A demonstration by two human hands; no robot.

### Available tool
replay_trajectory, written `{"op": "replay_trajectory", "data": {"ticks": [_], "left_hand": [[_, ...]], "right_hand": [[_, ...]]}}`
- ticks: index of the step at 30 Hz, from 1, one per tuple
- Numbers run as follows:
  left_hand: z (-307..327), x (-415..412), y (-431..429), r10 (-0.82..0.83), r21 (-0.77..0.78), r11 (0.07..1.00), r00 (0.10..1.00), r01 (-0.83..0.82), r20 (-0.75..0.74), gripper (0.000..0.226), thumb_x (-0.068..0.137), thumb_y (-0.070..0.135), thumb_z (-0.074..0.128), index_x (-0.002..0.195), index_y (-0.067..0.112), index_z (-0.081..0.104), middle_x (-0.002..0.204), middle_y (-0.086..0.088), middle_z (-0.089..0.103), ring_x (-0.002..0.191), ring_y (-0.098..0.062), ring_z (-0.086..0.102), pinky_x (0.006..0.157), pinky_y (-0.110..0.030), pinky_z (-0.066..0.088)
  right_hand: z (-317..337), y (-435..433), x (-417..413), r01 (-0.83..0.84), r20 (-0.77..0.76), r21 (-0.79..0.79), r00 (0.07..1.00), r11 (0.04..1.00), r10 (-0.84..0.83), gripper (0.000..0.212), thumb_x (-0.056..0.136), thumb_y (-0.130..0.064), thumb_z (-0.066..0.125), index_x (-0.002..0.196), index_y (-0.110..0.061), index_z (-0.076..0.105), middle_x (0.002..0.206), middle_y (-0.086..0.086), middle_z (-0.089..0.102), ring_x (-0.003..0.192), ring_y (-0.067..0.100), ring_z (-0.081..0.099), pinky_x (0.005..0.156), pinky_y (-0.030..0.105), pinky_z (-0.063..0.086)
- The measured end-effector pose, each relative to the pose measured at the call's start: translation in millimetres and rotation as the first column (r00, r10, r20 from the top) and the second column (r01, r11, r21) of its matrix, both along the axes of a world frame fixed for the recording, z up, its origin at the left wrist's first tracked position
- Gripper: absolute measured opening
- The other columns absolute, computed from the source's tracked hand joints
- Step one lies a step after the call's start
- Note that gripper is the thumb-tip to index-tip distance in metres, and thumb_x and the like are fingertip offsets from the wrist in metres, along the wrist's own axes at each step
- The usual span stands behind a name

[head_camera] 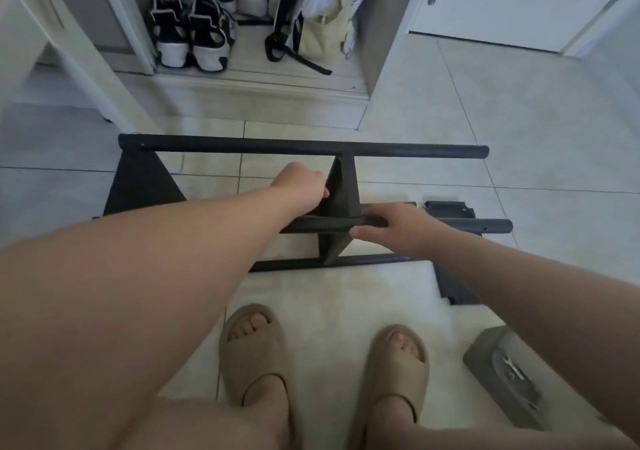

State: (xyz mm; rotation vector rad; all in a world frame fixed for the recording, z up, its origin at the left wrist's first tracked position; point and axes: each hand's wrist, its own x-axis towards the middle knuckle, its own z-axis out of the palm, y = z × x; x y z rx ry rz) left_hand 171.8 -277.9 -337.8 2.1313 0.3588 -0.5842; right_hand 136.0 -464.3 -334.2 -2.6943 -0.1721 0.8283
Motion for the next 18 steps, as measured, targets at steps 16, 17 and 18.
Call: {"op": "replay_trajectory", "data": {"ticks": [16,17,18], "left_hand": [[-22.3,7.9,-47.2,-0.207,-0.038,0.978,0.977,0.205,-0.046,0.035,0.096,0.039,0.052,0.088,0.009,0.067,0.070,-0.003,0.051,0.065,-0.021,0.048,0.064,-0.032,0.035],[-22.9,6.9,-54.0,-0.233,-0.023,0.972,0.972,0.233,-0.036,0.034,0.095,0.040,0.054,0.082,0.010,0.064,0.068,-0.002,0.050,0.064,-0.021,0.047,0.061,-0.032,0.034],[-23.2,5.7,-61.3,-0.253,-0.010,0.967,0.967,0.253,-0.029,0.034,0.096,0.040,0.055,0.078,0.011,0.061,0.066,-0.002,0.049,0.062,-0.020,0.045,0.058,-0.032,0.032]], "right_hand": [[-30.0,-38.5,3.5,-0.110,0.119,-0.046,0.986,0.993,0.115,0.047,0.092,-0.073,0.044,0.077,-0.029,0.051,0.073,-0.010,0.056,0.071,0.006,0.052,0.059,0.032,0.037],[-30.7,-44.2,1.4,-0.102,0.125,-0.042,0.986,0.994,0.107,0.048,0.092,-0.073,0.044,0.076,-0.029,0.050,0.073,-0.010,0.056,0.071,0.006,0.052,0.060,0.032,0.037],[-31.1,-50.3,-0.8,-0.095,0.130,-0.040,0.987,0.995,0.099,0.048,0.092,-0.072,0.044,0.075,-0.028,0.049,0.072,-0.010,0.055,0.070,0.006,0.051,0.060,0.033,0.038]]}}
